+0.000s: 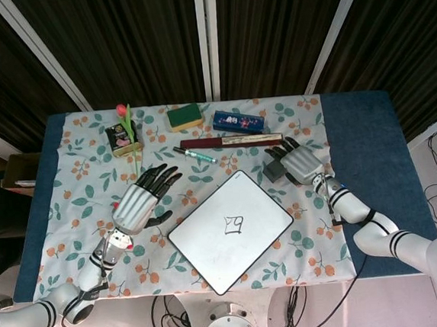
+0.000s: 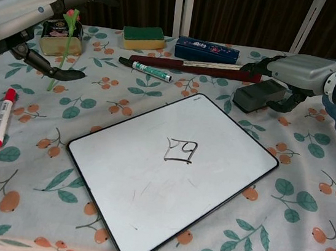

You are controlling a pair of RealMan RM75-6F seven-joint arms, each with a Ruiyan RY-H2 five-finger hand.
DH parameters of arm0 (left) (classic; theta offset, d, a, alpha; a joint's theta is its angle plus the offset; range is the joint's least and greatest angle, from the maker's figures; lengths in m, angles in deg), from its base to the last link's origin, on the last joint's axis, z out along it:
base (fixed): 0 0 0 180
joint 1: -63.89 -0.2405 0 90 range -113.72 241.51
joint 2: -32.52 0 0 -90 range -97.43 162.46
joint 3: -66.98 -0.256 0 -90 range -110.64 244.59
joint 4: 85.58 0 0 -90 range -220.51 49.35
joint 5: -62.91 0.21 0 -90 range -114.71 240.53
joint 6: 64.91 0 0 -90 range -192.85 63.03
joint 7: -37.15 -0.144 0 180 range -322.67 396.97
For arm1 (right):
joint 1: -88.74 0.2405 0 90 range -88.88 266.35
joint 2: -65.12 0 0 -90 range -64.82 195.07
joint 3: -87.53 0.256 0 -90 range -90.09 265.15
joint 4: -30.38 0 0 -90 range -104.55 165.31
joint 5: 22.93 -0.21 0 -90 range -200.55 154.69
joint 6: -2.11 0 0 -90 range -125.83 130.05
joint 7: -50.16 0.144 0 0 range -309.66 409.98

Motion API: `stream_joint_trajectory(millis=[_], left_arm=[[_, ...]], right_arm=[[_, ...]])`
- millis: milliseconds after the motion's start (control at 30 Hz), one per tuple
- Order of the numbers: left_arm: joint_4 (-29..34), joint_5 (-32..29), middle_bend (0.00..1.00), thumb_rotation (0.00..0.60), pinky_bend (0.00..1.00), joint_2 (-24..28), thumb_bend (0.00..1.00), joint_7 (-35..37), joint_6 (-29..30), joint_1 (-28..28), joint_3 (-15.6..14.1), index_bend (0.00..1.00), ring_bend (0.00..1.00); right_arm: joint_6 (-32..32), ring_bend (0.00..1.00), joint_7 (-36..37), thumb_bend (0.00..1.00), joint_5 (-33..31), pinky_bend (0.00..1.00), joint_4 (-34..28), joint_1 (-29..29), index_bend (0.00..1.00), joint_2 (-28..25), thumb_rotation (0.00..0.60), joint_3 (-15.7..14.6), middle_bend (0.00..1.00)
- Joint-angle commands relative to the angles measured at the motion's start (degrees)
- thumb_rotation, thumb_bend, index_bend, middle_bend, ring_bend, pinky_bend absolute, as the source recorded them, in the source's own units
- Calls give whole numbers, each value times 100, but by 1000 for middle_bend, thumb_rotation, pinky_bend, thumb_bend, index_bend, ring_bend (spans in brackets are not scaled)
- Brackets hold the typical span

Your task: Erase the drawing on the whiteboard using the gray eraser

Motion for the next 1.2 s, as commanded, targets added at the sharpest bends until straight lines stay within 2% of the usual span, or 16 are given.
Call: stream_joint_trajectory(millis=[33, 233, 433, 567, 1000, 1200], left_arm=[[-8, 2, 101, 599, 187, 10, 194, 14, -8, -5, -12, 118, 69], [-60, -3, 101, 600, 187, -8, 197, 71, -12, -8, -10, 119, 69], [-86, 6, 101, 599, 187, -9, 200, 100, -14, 9, 4, 119, 69], [-100, 5, 101, 599, 187, 19, 203, 110, -25, 2, -10, 119, 69], [-146, -20, 101, 600, 187, 58, 203, 180, 10, -38, -7, 120, 69], [-175, -46, 101, 599, 187, 89, 202, 202, 83, -76, 27, 119, 69]], right_arm=[[24, 60, -9, 388, -26, 85, 16, 10, 48, 21, 600, 3, 171], [-27, 117, -74, 400, -76, 121, 32, -10, 148, 68, 600, 14, 201], [-86, 184, -164, 410, -99, 180, 37, -15, 263, 95, 600, 26, 279], [-100, 224, -159, 427, -106, 258, 101, -29, 326, 138, 600, 11, 323], [-406, 335, 73, 442, 28, 353, 254, -95, 474, 235, 600, -24, 440], [-740, 360, 192, 446, 154, 375, 4, -139, 514, 43, 600, 5, 469]])
